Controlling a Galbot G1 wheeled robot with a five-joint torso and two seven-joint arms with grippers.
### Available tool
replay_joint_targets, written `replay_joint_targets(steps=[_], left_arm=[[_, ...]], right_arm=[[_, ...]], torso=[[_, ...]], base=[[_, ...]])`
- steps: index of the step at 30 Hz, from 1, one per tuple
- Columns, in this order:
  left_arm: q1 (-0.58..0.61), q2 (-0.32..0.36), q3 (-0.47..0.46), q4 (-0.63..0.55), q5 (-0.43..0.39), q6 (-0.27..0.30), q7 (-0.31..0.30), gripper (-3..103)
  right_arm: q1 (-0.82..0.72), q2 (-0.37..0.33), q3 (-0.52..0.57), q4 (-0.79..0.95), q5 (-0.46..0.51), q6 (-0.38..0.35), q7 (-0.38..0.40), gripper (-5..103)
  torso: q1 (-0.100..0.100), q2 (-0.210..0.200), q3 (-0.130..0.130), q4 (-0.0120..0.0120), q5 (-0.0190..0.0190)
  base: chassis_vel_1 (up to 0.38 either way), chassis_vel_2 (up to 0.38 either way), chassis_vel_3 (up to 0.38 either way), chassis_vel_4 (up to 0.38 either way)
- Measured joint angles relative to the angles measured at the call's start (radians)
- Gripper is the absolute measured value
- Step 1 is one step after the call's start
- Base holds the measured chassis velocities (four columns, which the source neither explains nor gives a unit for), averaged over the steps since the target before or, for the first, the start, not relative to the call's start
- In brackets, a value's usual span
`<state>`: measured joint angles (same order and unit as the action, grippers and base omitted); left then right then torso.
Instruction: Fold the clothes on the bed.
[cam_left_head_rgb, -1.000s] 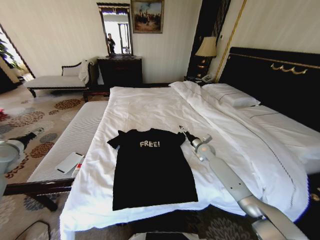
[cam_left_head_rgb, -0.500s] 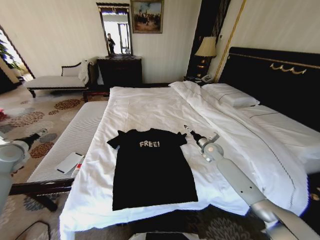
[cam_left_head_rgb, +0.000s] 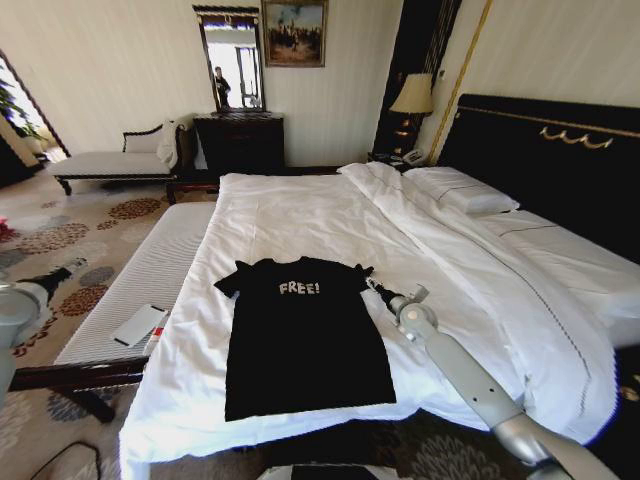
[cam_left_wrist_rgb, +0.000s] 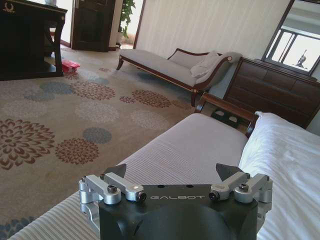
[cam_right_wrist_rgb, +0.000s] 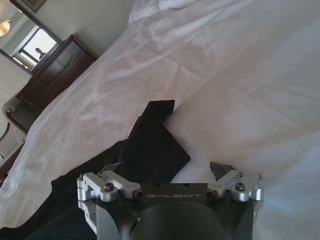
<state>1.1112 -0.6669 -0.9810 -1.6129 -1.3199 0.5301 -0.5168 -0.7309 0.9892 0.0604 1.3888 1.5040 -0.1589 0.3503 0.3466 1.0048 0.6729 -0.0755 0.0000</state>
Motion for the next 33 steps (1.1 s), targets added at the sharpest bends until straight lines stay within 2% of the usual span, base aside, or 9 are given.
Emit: replay_joint_targets(steps=[3,6,9,13,16,21,22,27,33], left_arm=[[-0.004,0.005,0.005,0.000,0.000,0.000,-0.001,100],[-0.005,0.011,0.006,0.002,0.000,-0.001,-0.001,100],[-0.007,0.020,0.005,0.012,-0.002,-0.001,0.000,100],[-0.011,0.022,0.005,0.026,-0.002,-0.002,0.006,100],[-0.014,0.020,0.009,0.030,-0.001,-0.003,0.007,100],[-0.024,0.010,0.023,0.034,0.008,-0.005,0.008,100],[-0.026,0.007,0.028,0.034,0.011,-0.006,0.009,100],[-0.036,0.001,0.041,0.037,0.016,-0.008,0.010,100],[-0.043,-0.004,0.051,0.039,0.020,-0.011,0.018,100]], right_arm=[[0.041,0.013,-0.019,-0.042,0.006,0.000,-0.008,82],[0.065,0.022,-0.027,-0.068,0.009,0.001,-0.011,77],[0.075,0.036,-0.037,-0.080,0.014,0.001,-0.011,60],[0.064,0.042,-0.041,-0.075,0.005,0.002,-0.011,44],[0.059,0.043,-0.041,-0.075,-0.002,0.003,-0.013,38],[0.051,0.033,-0.037,-0.074,-0.014,0.005,-0.015,17],[0.047,0.028,-0.034,-0.071,-0.017,0.005,-0.015,17],[0.019,0.005,-0.011,-0.030,-0.018,0.012,-0.009,1],[-0.050,-0.026,0.017,0.032,-0.017,0.016,0.006,1]], torso=[[0.000,0.000,0.000,0.0003,-0.0001],[0.000,0.000,0.000,0.0003,-0.0002],[0.000,0.000,0.000,0.0003,0.0000],[0.000,0.000,0.000,0.0003,-0.0001],[0.000,0.000,0.000,0.0002,0.0000],[0.000,0.000,0.000,0.0000,0.0000],[0.000,0.000,0.000,0.0000,0.0000],[0.000,0.000,0.000,0.0005,0.0000],[0.000,0.000,0.000,-0.0001,0.0001]], base=[[0.000,0.000,0.000,0.000],[0.000,0.000,0.000,0.000],[0.000,0.000,0.000,0.000],[0.000,0.000,0.000,0.000],[0.000,0.000,0.000,0.000],[0.000,0.000,0.000,0.000],[0.000,0.000,0.000,0.000],[0.000,0.000,0.000,0.000],[0.000,0.000,0.000,0.000]])
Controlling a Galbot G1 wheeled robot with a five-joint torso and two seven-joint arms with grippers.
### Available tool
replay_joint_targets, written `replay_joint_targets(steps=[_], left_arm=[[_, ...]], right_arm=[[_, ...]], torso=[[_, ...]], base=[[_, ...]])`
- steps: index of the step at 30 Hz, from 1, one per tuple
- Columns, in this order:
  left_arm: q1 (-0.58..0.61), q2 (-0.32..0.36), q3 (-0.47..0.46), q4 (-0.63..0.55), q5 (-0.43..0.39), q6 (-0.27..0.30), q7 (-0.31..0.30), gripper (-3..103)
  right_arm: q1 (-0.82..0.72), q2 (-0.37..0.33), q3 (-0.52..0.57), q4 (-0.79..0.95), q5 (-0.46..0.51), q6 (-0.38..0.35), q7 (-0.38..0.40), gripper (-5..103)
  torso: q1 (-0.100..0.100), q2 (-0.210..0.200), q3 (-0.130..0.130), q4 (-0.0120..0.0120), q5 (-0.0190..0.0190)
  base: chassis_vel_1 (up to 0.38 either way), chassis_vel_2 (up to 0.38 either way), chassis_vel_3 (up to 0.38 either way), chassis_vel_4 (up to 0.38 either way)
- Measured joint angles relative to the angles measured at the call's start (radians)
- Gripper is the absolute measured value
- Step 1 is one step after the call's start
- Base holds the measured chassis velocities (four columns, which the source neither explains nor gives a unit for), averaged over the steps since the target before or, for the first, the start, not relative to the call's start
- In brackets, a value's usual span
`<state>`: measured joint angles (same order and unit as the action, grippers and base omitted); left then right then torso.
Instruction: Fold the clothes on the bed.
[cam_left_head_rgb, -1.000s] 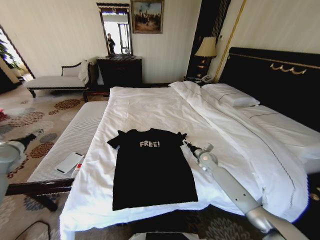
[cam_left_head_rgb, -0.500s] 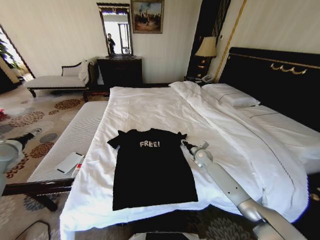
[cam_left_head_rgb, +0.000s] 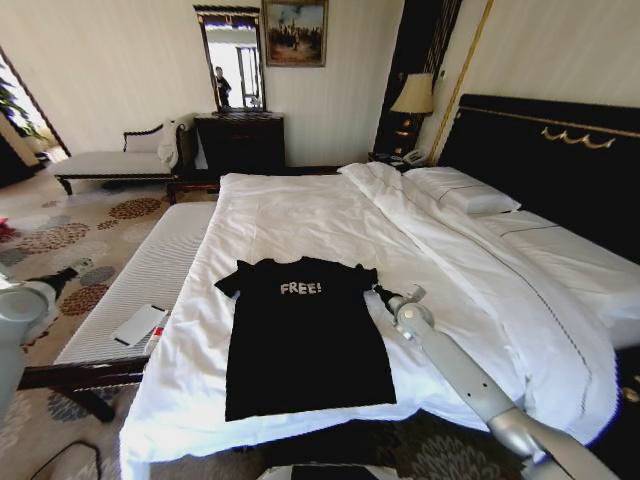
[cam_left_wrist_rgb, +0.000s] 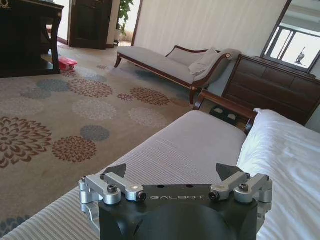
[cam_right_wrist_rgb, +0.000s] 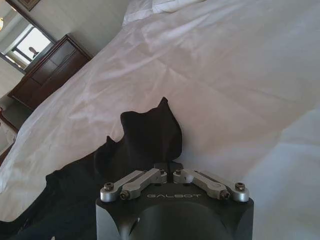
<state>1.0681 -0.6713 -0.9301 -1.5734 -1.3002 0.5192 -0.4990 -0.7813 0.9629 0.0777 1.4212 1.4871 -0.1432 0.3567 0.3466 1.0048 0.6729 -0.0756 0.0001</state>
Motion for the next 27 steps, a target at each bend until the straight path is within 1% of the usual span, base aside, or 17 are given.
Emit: replay_joint_targets(steps=[3,5,6,8,11,12,13,14,18,20,21,22,24,26,27], left_arm=[[0.000,-0.007,0.005,0.000,0.006,-0.002,0.003,100],[0.000,-0.017,0.012,-0.001,0.015,-0.003,0.005,100],[-0.001,-0.023,0.017,-0.002,0.020,-0.005,0.006,100],[-0.001,-0.025,0.019,-0.002,0.021,-0.005,0.006,100],[-0.002,-0.030,0.024,-0.005,0.022,-0.006,0.009,100],[-0.002,-0.031,0.026,-0.006,0.022,-0.006,0.011,100],[-0.002,-0.032,0.027,-0.007,0.022,-0.006,0.012,100],[-0.002,-0.032,0.027,-0.007,0.022,-0.006,0.012,100],[-0.012,-0.039,0.035,-0.005,0.018,-0.006,0.021,100],[-0.019,-0.041,0.035,-0.007,0.004,-0.006,0.018,100],[-0.024,-0.041,0.033,-0.016,-0.021,-0.002,0.013,100],[-0.026,-0.041,0.031,-0.021,-0.031,0.001,0.010,100],[-0.028,-0.034,0.012,-0.059,-0.080,0.016,-0.003,100],[-0.028,-0.030,0.007,-0.071,-0.092,0.021,-0.006,100],[-0.028,-0.026,0.001,-0.085,-0.108,0.025,-0.012,100]], right_arm=[[-0.019,-0.004,0.006,0.012,-0.003,0.000,0.007,1],[-0.041,-0.006,0.013,0.027,-0.011,0.001,0.019,1],[-0.055,-0.006,0.016,0.037,-0.021,0.002,0.027,-2],[-0.062,-0.006,0.018,0.041,-0.026,0.004,0.028,-2],[-0.071,-0.007,0.028,0.052,-0.035,0.009,0.029,13],[-0.071,-0.008,0.032,0.054,-0.035,0.011,0.026,13],[-0.070,-0.009,0.034,0.056,-0.035,0.013,0.023,18],[-0.070,-0.009,0.034,0.056,-0.035,0.013,0.023,18],[-0.018,-0.024,0.072,0.072,-0.028,0.041,-0.015,40],[-0.004,-0.027,0.079,0.072,-0.022,0.045,-0.018,40],[0.011,-0.031,0.085,0.074,-0.012,0.046,-0.017,45],[0.016,-0.033,0.087,0.076,-0.008,0.046,-0.015,50],[0.014,-0.058,0.097,0.129,0.032,0.036,0.026,61],[-0.003,-0.069,0.100,0.157,0.040,0.029,0.040,61],[-0.036,-0.086,0.104,0.199,0.048,0.018,0.057,66]], torso=[[0.000,0.000,0.000,0.0000,0.0001],[0.000,0.000,0.000,0.0005,0.0000],[0.000,0.000,0.000,0.0005,0.0000],[0.000,0.000,0.000,0.0004,0.0000],[0.000,0.000,0.000,-0.0001,0.0000],[0.000,0.000,0.000,0.0000,0.0000],[0.000,0.000,0.000,0.0000,0.0000],[0.000,0.000,0.000,0.0000,0.0000],[0.000,0.000,0.000,0.0006,-0.0003],[0.000,0.000,0.000,0.0005,-0.0002],[0.000,0.000,0.000,0.0005,-0.0003],[0.000,0.000,0.000,0.0005,-0.0003],[0.000,0.000,0.000,0.0006,-0.0002],[0.000,0.000,0.000,0.0007,-0.0001],[0.000,0.000,0.000,0.0006,0.0000]], base=[[0.000,0.000,0.000,0.000],[0.000,0.000,0.000,0.000],[0.000,0.000,0.000,0.000],[0.000,0.000,0.000,0.000],[0.000,0.000,0.000,0.000],[0.000,0.000,0.000,0.000],[0.000,0.000,0.000,0.000],[0.000,0.000,0.000,0.000],[0.000,0.000,0.000,0.000],[0.000,0.000,0.000,0.000],[0.000,0.000,0.000,0.000],[0.000,0.000,0.000,0.000],[0.000,0.000,0.000,0.000],[0.000,0.000,0.000,0.000],[0.000,0.000,0.000,0.000]])
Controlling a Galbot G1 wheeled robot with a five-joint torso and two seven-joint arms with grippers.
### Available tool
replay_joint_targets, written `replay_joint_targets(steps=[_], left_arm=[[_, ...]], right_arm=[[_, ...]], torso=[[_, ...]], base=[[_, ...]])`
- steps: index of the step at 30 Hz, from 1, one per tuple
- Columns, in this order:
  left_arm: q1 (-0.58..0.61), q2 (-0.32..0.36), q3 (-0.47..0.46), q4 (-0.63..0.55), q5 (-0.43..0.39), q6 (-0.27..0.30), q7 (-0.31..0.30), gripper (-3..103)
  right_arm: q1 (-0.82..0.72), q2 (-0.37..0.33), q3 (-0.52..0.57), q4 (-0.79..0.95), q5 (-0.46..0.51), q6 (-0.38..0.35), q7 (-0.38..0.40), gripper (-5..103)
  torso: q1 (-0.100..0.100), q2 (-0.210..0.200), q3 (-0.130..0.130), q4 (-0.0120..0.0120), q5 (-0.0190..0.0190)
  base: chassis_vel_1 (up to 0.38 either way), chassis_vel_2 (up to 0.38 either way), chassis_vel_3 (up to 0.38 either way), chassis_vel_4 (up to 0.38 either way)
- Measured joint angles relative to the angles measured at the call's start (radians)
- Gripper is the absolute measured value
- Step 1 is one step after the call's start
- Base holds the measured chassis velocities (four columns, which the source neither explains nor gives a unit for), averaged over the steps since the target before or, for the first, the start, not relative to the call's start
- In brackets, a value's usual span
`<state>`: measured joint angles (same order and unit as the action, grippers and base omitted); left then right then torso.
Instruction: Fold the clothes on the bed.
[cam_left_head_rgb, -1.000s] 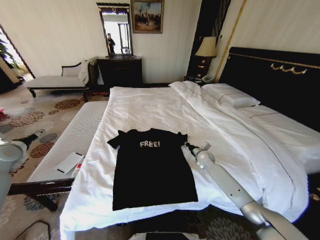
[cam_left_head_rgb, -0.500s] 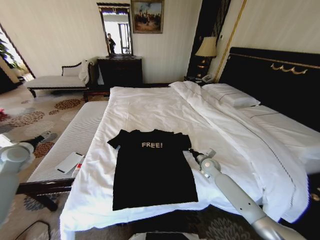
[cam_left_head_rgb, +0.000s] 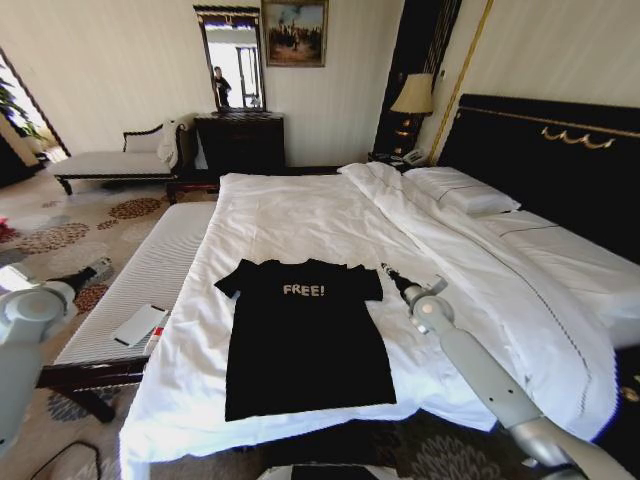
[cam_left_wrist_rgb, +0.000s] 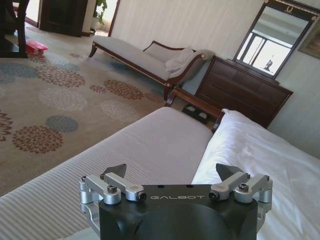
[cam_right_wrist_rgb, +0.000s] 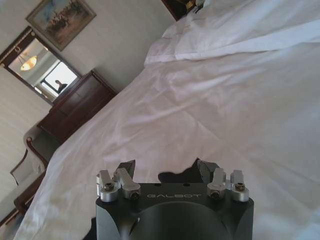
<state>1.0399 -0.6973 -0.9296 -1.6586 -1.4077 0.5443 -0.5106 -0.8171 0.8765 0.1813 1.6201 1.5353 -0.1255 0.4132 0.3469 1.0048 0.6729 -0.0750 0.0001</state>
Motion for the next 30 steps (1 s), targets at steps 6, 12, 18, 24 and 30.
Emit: replay_joint_targets(steps=[6,12,18,24,30], left_arm=[[-0.011,0.026,-0.080,-0.105,-0.152,0.023,-0.056,100],[-0.059,0.107,-0.181,-0.199,-0.328,0.050,-0.069,100],[-0.051,0.136,-0.160,-0.227,-0.374,0.067,-0.035,100],[-0.090,0.048,0.048,-0.196,-0.234,0.075,-0.012,100],[-0.138,-0.069,0.247,-0.128,-0.139,0.102,-0.033,100]], right_arm=[[-0.162,-0.096,0.025,0.196,0.065,-0.050,0.022,88],[-0.213,-0.176,0.032,0.235,0.063,-0.068,-0.106,100],[-0.164,-0.167,-0.012,0.206,0.009,-0.050,-0.192,100],[-0.095,-0.142,-0.053,0.138,-0.056,-0.017,-0.211,100],[-0.047,-0.118,-0.071,0.054,-0.075,-0.005,-0.209,100]], torso=[[0.000,0.000,0.000,-0.0007,-0.0001],[0.000,0.000,0.000,-0.0007,0.0001],[0.000,0.000,0.000,0.0002,0.0005],[0.000,0.000,0.000,-0.0003,-0.0005],[0.000,0.000,0.000,-0.0006,0.0001]], base=[[0.000,0.000,0.000,0.000],[0.000,0.000,0.000,0.000],[0.000,0.000,0.000,0.000],[0.000,0.000,0.000,0.000],[0.000,0.000,0.000,0.000]])
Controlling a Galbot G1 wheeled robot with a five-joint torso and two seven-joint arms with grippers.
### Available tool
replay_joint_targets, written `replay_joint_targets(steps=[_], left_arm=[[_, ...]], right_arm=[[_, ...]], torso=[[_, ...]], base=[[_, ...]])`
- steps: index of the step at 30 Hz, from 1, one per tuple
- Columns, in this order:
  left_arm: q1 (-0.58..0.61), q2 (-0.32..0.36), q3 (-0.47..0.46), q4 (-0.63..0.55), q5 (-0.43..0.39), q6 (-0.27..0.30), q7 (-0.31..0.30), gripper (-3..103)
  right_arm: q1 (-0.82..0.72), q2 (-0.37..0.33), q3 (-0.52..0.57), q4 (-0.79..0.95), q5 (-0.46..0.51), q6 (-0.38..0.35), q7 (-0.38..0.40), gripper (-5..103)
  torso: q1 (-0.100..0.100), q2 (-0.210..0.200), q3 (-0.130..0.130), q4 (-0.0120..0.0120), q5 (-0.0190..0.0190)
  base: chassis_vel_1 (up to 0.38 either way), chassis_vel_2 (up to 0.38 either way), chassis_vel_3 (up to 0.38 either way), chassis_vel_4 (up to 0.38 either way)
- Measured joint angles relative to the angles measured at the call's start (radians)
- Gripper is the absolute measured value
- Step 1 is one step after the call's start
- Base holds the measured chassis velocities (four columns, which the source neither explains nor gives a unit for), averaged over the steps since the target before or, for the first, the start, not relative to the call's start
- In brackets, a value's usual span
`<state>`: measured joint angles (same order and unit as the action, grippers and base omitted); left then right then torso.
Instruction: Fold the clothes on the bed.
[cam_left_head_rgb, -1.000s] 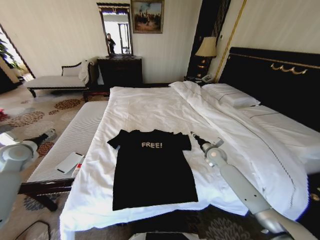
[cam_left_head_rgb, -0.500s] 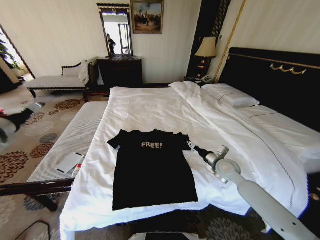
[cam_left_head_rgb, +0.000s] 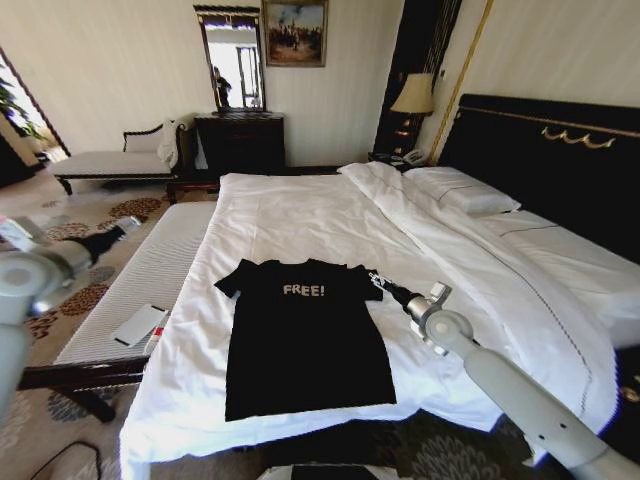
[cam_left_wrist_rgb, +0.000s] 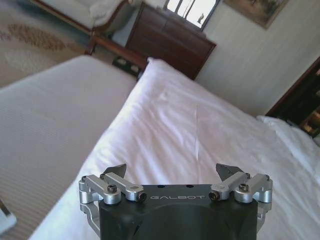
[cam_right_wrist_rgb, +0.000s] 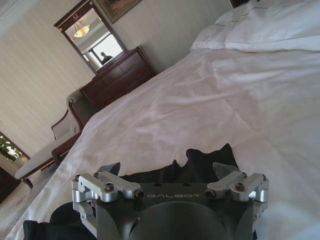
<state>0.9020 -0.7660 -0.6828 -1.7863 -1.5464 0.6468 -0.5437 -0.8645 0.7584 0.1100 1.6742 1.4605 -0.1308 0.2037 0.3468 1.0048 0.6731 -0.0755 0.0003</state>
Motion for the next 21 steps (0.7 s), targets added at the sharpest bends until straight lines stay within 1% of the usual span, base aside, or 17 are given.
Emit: replay_joint_targets(steps=[1,2,3,5,6,8,10,11,13,16,18,20,21], left_arm=[[0.000,0.000,0.000,0.000,0.000,0.000,0.000,100],[-0.004,-0.022,0.033,0.012,0.005,0.007,-0.010,100],[-0.012,-0.075,0.090,0.045,0.022,0.017,-0.023,100],[-0.026,-0.139,0.142,0.101,0.053,0.022,-0.022,100],[-0.026,-0.139,0.142,0.101,0.053,0.022,-0.022,100],[-0.053,-0.201,0.170,0.180,0.057,0.023,-0.017,100],[-0.060,-0.213,0.173,0.196,0.050,0.022,-0.016,100],[-0.080,-0.242,0.179,0.236,0.027,0.022,-0.013,100],[-0.102,-0.267,0.182,0.275,0.017,0.020,-0.001,100],[-0.118,-0.282,0.185,0.301,0.017,0.019,0.008,100],[-0.142,-0.302,0.192,0.355,0.043,0.015,0.031,100],[-0.150,-0.306,0.197,0.385,0.068,0.011,0.048,100],[-0.150,-0.306,0.197,0.385,0.068,0.011,0.048,100]], right_arm=[[0.000,0.000,0.000,0.000,0.000,0.000,0.000,100],[0.002,0.004,0.000,-0.006,-0.001,0.000,0.003,100],[0.003,0.013,0.000,-0.015,-0.004,0.000,0.009,100],[0.000,0.019,0.000,-0.023,-0.012,0.000,0.013,100],[0.000,0.019,0.000,-0.023,-0.012,0.000,0.013,100],[-0.005,0.025,0.001,-0.032,-0.018,0.000,0.014,100],[-0.005,0.026,0.001,-0.034,-0.018,0.000,0.014,100],[-0.006,0.028,0.001,-0.041,-0.018,0.000,0.016,100],[-0.005,0.029,0.001,-0.050,-0.018,-0.001,0.018,100],[-0.004,0.029,0.000,-0.055,-0.018,-0.001,0.020,100],[-0.004,0.029,0.000,-0.059,-0.018,-0.001,0.025,100],[-0.004,0.029,0.000,-0.062,-0.018,-0.002,0.028,100],[-0.004,0.029,0.000,-0.062,-0.018,-0.002,0.028,100]], torso=[[0.000,0.000,0.000,0.0000,0.0000],[0.000,0.000,0.000,0.0001,-0.0001],[0.000,0.000,0.000,0.0003,0.0000],[0.000,0.000,0.000,0.0004,-0.0008],[0.000,0.000,0.000,0.0004,-0.0008],[0.000,0.000,0.000,-0.0001,0.0001],[0.000,0.000,0.000,0.0000,0.0000],[0.000,0.000,0.000,0.0000,0.0000],[0.000,0.000,0.000,0.0003,0.0000],[0.000,0.000,0.000,0.0004,-0.0001],[0.000,0.000,0.000,0.0000,0.0000],[0.000,0.000,0.000,0.0001,0.0000],[0.000,0.000,0.000,0.0001,0.0000]], base=[[0.000,0.000,0.000,0.000],[0.000,0.000,0.000,0.000],[0.000,0.000,0.000,0.000],[0.000,0.000,0.000,0.000],[0.000,0.000,0.000,0.000],[0.000,0.000,0.000,0.000],[0.000,0.000,0.000,0.000],[0.000,0.000,0.000,0.000],[0.000,0.000,0.000,0.000],[0.000,0.000,0.000,0.000],[0.000,0.000,0.000,0.000],[0.000,0.000,0.000,0.000],[0.000,0.000,0.000,0.000]])
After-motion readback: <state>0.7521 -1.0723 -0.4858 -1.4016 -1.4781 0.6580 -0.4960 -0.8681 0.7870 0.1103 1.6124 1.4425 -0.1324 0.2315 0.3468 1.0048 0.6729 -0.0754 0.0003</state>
